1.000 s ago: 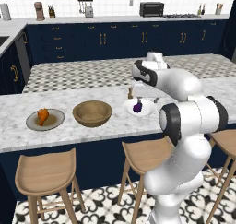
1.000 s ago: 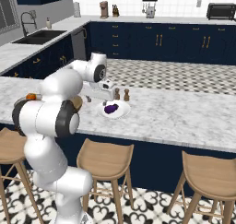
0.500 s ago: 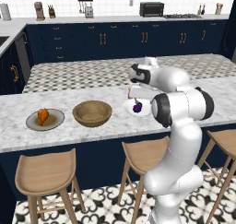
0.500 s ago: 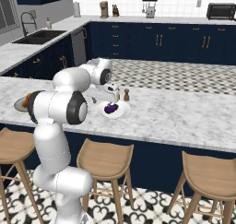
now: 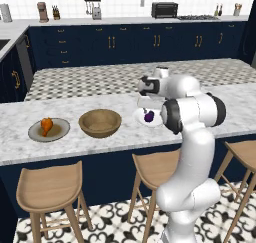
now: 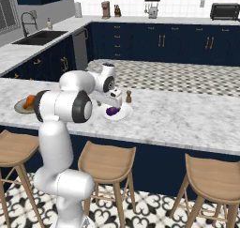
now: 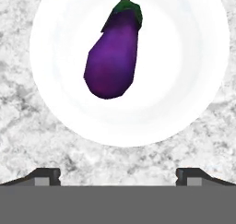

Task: Pick the chicken drumstick and eggplant from their plates and place them in the bowl. Then put the bowl in the fridge.

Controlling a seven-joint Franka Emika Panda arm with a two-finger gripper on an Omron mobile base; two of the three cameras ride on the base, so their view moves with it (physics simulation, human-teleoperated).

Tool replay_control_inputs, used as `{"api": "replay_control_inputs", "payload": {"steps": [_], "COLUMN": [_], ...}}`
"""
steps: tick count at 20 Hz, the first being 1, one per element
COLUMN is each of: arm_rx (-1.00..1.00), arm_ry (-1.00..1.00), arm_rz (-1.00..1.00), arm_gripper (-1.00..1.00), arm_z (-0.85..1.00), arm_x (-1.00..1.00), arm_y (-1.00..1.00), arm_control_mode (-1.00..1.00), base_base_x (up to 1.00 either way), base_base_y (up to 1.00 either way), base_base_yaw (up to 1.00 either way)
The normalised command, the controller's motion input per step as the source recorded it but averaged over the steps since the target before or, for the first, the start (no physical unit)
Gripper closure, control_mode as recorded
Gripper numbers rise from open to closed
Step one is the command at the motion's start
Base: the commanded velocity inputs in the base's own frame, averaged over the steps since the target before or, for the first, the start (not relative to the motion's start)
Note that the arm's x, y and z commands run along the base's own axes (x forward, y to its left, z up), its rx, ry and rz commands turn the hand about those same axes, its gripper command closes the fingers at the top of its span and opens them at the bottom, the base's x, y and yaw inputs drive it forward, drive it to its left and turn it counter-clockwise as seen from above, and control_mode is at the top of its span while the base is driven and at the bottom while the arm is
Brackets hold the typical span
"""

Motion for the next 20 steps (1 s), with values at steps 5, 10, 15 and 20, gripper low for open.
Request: {"api": "replay_control_inputs", "payload": {"steps": [5,10,15,20], "arm_rx": [0.0,0.0,0.0,0.0], "arm_ry": [0.01,0.0,0.0,-0.01], "arm_rz": [-0.05,-0.03,-0.01,0.0], "arm_gripper": [-1.0,-1.0,-1.0,-1.0], "arm_z": [-0.28,-0.19,-0.26,-0.33], "arm_x": [0.37,0.44,0.43,0.11], "arm_y": [0.0,0.0,-0.01,-0.1], "arm_control_mode": [-1.0,-1.0,-1.0,-1.0], "base_base_x": [0.0,0.0,0.0,0.0], "base_base_y": [0.0,0.0,0.0,0.0], "base_base_yaw": [0.0,0.0,0.0,0.0]}}
